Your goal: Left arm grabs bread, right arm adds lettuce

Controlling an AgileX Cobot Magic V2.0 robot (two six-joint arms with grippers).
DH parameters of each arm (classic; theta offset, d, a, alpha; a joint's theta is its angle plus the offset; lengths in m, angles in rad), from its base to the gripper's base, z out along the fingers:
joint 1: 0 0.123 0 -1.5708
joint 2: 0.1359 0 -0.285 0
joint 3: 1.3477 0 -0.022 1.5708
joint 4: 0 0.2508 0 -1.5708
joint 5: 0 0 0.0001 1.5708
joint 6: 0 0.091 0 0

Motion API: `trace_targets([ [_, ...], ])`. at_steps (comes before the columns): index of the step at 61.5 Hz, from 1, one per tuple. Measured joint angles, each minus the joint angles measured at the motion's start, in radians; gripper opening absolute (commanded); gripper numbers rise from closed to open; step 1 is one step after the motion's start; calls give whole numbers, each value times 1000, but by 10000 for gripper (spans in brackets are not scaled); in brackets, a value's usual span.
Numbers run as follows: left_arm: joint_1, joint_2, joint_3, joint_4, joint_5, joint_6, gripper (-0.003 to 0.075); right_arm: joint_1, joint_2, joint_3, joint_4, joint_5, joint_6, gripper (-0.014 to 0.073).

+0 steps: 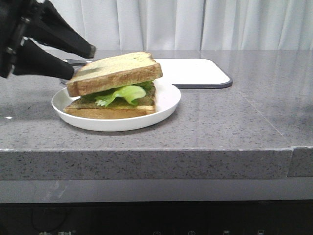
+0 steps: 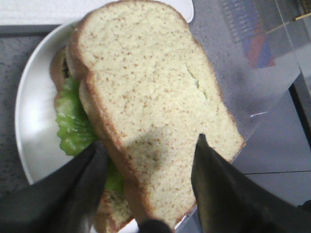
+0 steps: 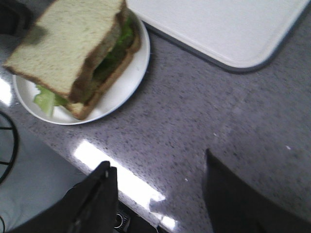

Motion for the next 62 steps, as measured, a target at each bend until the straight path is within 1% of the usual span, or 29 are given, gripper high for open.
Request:
trace_targets([
  [9,23,-100,-47,163,0,-106,398,-22,-104,68,-77,1,93,417],
  [16,28,-200,-81,373,-19,-241,394,-40,-202,130,-123,14,132,417],
  [25,29,-343,-91,627,-44,-411,363,-72,-314,169,-197,39,190,417],
  [28,29,-390,-91,704,-49,-478,363,-83,-347,180,-211,40,216,417],
  [34,29,-476,-89,829,-51,-565,363,-97,-404,215,-221,36,256,417],
  [42,29,-592,-55,953,-52,-664,363,-101,-474,266,-222,16,298,417],
  [49,29,-712,19,1038,-66,-728,363,-101,-531,306,-222,6,312,417],
  [55,29,-811,90,1081,-93,-760,363,-101,-569,324,-222,6,313,417],
  [62,29,-931,173,1090,-143,-770,363,-101,-613,339,-224,6,313,417],
])
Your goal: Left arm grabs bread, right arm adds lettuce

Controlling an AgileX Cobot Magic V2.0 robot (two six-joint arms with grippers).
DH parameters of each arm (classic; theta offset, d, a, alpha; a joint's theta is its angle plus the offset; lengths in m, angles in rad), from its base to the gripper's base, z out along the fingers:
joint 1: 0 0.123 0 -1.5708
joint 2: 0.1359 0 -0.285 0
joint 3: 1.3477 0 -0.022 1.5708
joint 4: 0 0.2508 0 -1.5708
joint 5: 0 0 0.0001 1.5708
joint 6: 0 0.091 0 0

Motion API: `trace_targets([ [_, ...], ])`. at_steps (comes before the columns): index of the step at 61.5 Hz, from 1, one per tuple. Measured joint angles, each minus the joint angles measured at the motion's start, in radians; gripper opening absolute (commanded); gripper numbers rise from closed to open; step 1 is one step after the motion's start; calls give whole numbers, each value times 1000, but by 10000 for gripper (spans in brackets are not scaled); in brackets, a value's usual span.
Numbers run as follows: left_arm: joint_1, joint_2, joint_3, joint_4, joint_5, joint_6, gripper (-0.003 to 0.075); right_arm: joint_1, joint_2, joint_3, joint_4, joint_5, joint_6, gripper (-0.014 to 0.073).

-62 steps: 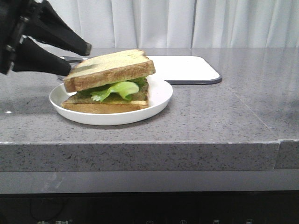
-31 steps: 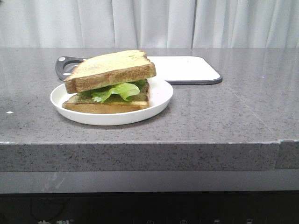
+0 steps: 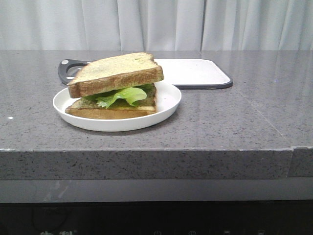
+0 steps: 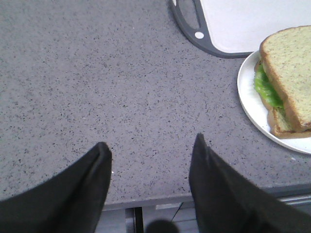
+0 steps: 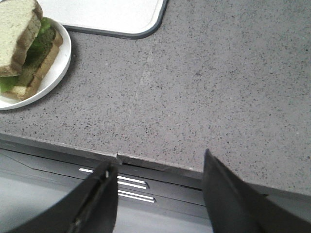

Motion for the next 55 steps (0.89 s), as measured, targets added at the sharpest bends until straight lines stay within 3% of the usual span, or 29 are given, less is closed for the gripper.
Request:
trace_targets([
  [16,0,-139,114,2,-95,-4,347,0,-50,47,-42,-32,0,412],
  [22,0,-141,130,0,-108,-4,274,0,-52,50,-43,-45,0,321],
  [33,0,-141,150,-29,-139,-5,94,0,-52,51,-43,-57,0,35],
  [41,0,-141,150,-36,-160,-5,6,0,-52,51,-43,-57,0,-109],
  [55,0,-141,150,-38,-159,-6,-20,0,-52,51,-44,-57,0,-118],
])
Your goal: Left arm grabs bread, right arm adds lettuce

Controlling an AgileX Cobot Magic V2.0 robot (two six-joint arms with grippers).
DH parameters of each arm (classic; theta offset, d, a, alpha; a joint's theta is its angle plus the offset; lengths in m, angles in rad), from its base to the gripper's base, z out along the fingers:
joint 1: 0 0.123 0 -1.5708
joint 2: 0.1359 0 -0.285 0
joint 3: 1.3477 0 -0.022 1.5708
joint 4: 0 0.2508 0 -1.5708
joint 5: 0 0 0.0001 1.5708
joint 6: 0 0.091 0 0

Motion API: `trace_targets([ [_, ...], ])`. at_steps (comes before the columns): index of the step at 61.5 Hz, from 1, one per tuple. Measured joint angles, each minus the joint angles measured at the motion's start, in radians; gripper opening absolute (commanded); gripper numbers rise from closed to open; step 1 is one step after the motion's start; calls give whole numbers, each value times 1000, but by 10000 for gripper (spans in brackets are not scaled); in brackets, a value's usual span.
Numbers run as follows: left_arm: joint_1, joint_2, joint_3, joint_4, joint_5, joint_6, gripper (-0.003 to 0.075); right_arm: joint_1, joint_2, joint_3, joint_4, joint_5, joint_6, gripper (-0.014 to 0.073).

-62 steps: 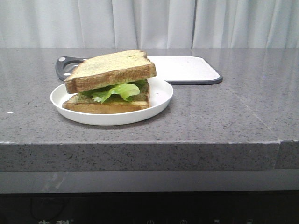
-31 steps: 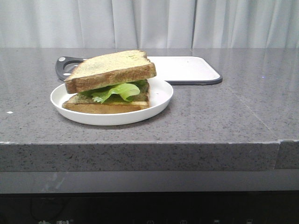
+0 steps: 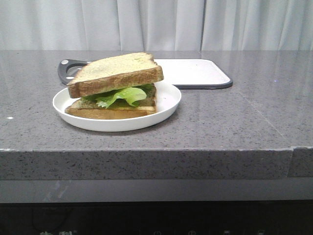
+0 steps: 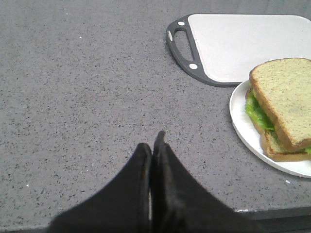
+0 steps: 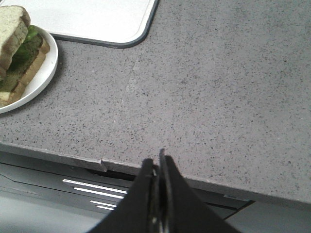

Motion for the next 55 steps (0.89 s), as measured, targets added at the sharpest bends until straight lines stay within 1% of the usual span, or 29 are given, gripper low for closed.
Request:
trace_targets([
  [25,0,-3,0,0,0,-2,-20,0,0,0,0,0,0,-118],
  [33,0,-42,6,0,0,-2,-20,0,0,1,-2,2,0,-118],
  [41,0,-123,33,4,-11,-2,-20,0,0,1,-2,2,0,-118],
  [48,0,-221,106,12,-92,-2,-20,0,0,1,-2,2,0,-118],
  [55,6,-337,232,13,-228,-2,-20,0,0,1,-2,2,0,-118],
])
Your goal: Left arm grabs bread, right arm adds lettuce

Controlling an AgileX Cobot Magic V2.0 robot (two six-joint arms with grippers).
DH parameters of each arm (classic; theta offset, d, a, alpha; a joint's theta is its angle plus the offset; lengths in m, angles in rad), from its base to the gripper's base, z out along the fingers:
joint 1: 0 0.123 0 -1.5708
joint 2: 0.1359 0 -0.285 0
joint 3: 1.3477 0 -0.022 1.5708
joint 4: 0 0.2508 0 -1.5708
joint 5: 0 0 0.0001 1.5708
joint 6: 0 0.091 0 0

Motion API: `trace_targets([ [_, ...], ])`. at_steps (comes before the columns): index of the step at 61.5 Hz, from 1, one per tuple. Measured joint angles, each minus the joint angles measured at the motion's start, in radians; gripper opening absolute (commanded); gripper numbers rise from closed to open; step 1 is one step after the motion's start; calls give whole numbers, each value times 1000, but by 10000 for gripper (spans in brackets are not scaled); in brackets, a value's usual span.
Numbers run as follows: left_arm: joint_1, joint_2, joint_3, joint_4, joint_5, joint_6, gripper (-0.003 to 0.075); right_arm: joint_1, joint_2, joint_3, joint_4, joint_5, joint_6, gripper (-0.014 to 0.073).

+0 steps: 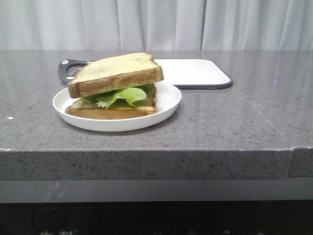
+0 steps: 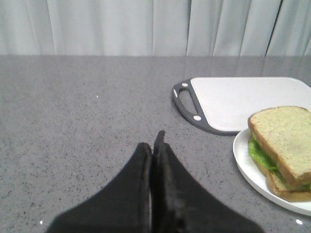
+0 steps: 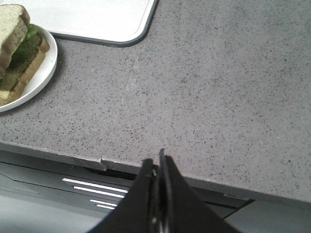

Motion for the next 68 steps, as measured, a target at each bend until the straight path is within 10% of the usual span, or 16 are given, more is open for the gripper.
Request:
trace_targets([
  [68,12,-171,476,102,-516,-54,-20,0,0,2,0,2,0,-118],
])
